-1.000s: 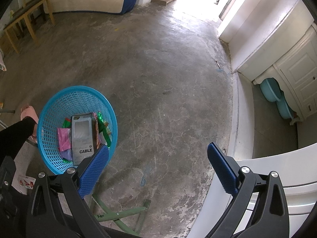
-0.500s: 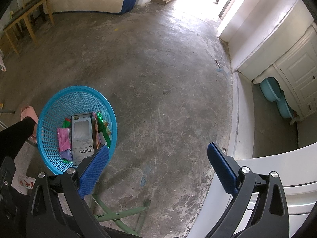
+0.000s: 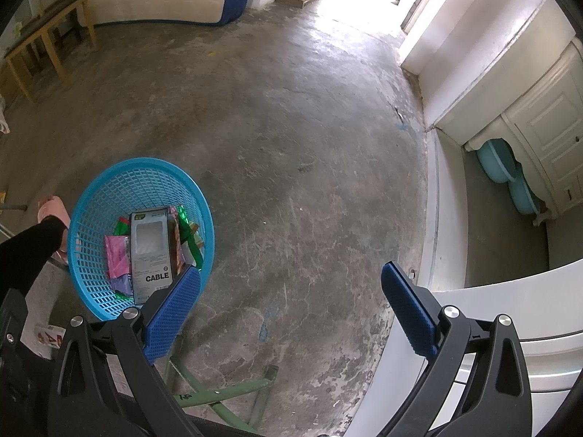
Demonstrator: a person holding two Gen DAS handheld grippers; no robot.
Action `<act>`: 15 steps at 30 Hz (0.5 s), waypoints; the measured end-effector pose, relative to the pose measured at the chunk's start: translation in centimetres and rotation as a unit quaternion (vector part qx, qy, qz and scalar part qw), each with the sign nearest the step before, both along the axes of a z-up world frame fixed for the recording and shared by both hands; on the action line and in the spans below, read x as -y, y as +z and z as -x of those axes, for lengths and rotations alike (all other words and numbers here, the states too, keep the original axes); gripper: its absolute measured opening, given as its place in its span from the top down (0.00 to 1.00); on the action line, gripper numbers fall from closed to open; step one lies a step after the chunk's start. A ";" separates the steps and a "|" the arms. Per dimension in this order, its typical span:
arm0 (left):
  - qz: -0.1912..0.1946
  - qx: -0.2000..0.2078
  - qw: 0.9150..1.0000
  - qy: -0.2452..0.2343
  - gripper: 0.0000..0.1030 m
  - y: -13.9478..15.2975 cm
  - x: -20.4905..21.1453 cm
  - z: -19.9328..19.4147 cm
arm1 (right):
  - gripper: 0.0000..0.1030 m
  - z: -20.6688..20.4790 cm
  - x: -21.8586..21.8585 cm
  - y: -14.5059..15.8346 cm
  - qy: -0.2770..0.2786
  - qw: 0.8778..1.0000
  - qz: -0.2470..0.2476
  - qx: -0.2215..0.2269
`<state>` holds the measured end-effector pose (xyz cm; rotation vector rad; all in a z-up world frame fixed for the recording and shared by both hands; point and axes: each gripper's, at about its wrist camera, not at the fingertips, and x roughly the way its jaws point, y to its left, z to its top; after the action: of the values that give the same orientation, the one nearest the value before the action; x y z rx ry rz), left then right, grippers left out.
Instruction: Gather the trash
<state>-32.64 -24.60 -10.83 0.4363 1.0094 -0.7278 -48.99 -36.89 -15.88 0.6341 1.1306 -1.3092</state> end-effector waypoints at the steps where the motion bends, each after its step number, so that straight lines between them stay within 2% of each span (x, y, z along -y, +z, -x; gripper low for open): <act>1: 0.000 0.000 1.000 0.000 0.08 0.0 0.0 0.0 | 0.06 0.0 0.0 0.0 0.000 1.000 0.001 0.000; 15: 0.000 0.000 1.000 0.000 0.08 0.0 0.0 0.0 | 0.06 0.1 0.0 0.0 0.000 1.000 -0.001 0.000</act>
<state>-32.66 -24.61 -10.85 0.4356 1.0101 -0.7274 -49.12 -36.90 -15.91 0.6360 1.1320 -1.3079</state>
